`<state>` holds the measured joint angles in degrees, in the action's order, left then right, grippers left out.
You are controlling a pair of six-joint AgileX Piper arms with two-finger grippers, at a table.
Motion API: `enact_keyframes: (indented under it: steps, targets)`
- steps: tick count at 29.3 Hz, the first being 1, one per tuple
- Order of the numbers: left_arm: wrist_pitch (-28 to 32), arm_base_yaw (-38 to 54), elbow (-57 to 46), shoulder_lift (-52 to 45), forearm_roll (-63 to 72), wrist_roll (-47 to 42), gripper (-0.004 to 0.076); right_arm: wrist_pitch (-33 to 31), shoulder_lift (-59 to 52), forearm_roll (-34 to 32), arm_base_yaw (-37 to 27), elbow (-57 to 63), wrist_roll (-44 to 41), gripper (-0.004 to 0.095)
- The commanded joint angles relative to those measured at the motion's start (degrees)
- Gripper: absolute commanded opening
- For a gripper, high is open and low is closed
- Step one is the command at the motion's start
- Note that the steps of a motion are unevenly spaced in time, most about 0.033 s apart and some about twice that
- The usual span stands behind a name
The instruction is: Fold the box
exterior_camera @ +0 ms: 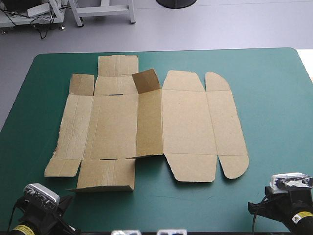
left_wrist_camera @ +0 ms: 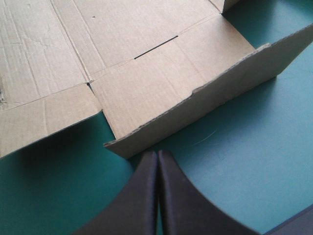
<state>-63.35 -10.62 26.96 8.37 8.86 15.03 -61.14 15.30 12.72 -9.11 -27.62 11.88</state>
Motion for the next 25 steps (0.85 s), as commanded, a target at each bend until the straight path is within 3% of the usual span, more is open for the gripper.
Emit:
enact_keyframes:
  steps: [1,14,25]
  targets:
    - [3.51,-0.27,1.29,0.77,1.00,-0.24,-0.0010,2.81,0.66,0.74,-0.29,-1.51,0.42,-0.0005]
    - [6.32,-0.27,6.49,2.84,0.83,-0.24,-0.0010,3.40,0.66,0.74,-0.29,-1.51,0.42,-0.0005]
    - [13.93,-0.27,25.34,22.40,-5.89,-3.59,-0.0010,3.40,0.66,0.74,-0.29,-1.51,0.42,-0.0005]
